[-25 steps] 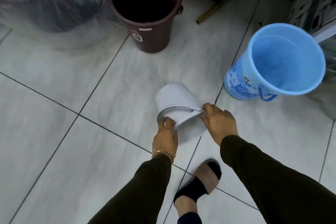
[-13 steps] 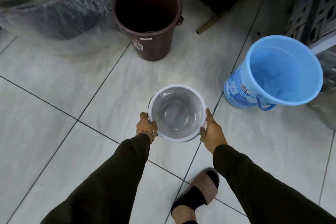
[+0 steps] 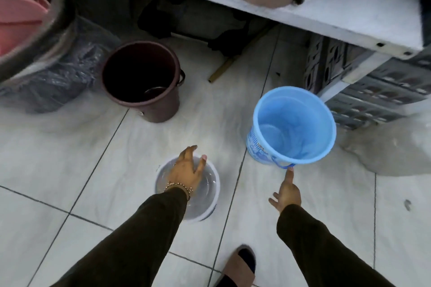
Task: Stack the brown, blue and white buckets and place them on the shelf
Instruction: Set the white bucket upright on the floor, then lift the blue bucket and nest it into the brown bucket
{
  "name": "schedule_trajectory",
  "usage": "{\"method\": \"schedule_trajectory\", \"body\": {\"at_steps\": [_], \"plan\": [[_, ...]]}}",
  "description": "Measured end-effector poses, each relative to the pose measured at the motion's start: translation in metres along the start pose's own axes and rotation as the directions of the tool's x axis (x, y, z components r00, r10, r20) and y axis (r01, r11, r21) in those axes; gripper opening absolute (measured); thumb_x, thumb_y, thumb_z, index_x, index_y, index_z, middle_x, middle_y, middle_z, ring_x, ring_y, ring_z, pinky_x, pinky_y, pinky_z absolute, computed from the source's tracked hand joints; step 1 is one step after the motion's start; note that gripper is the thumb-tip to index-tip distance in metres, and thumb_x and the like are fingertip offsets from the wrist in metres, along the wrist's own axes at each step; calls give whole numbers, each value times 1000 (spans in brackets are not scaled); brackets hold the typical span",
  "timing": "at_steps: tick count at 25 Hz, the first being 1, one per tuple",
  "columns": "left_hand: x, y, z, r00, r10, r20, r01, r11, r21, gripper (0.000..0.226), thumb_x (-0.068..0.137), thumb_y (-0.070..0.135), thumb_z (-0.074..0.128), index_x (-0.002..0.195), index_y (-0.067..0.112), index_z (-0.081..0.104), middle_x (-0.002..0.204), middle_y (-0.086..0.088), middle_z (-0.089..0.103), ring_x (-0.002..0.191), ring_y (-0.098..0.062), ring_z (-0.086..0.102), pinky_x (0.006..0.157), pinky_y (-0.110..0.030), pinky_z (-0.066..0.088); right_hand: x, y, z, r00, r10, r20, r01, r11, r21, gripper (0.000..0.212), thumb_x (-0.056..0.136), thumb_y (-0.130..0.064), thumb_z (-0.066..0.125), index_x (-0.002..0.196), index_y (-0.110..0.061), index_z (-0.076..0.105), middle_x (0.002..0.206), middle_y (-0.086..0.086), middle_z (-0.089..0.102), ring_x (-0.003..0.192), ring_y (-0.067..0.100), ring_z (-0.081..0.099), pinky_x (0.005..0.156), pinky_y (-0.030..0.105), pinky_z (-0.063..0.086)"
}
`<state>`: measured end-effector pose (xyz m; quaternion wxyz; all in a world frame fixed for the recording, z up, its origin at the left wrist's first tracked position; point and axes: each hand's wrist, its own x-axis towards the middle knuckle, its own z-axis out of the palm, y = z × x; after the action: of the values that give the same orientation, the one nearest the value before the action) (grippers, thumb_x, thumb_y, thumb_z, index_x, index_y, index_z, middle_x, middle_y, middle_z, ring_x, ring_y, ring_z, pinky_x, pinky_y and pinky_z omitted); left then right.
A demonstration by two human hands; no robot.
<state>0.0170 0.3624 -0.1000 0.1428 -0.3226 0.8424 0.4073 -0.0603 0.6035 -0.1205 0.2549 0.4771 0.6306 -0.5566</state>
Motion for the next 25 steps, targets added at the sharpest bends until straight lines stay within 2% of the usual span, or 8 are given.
{"method": "schedule_trajectory", "body": {"at_steps": [2,5,10,12,15,18,22,25], "plan": [[21,50,19,996,-24,87,38,986,-163,56,96,49,39,145,22,34,152,-7,41,134,-29,47,112,-37,36,14,-31,-15,999,38,-9,-37,997,68,62,92,-62,46,112,-3,51,133,21,49,127,38,48,98,50,48],[61,117,66,985,-81,149,135,907,-399,57,96,42,47,144,15,37,146,-11,50,133,-27,49,109,-28,34,40,-61,-18,995,78,68,-87,984,158,77,90,-57,55,146,-7,36,140,19,40,134,40,41,108,51,42],[101,152,115,982,-113,148,160,919,-361,54,84,8,64,132,11,41,117,-13,64,112,-35,62,97,-42,53,68,-72,-3,967,167,192,-192,974,119,47,97,-37,53,136,-10,45,125,17,47,111,37,51,109,50,40],[100,151,111,976,-169,138,212,885,-415,53,79,-1,63,126,11,42,104,-9,60,105,-36,64,89,-52,57,64,-68,-4,971,126,205,-162,973,165,42,98,-20,50,136,-3,46,112,19,52,97,38,59,98,47,50],[76,144,86,970,-188,155,240,852,-466,56,75,2,66,123,16,41,103,-7,59,95,-31,63,85,-50,59,33,-60,-7,972,33,233,-99,955,279,42,96,-4,45,137,2,44,128,27,57,95,44,65,63,38,63],[48,130,38,976,-189,111,219,832,-509,53,70,5,62,113,22,37,91,-2,58,87,-30,62,83,-42,58,-12,-52,-9,969,-68,237,15,975,220,42,91,1,43,134,5,44,130,36,54,97,54,64,53,36,61],[28,97,-63,984,-180,-9,149,843,-517,46,80,-3,54,115,23,39,91,-1,59,80,-24,60,71,-31,52,-90,-48,9,905,-345,251,355,935,4,42,94,-2,49,133,-15,44,127,12,54,106,37,64,66,39,63],[3,71,-146,985,-168,-23,122,796,-593,48,84,-3,56,117,29,39,99,-2,61,89,-23,61,77,-40,58,-157,-55,51,826,-482,291,530,841,-113,50,89,-21,55,137,-28,43,135,4,48,123,27,55,84,53,60]]}}
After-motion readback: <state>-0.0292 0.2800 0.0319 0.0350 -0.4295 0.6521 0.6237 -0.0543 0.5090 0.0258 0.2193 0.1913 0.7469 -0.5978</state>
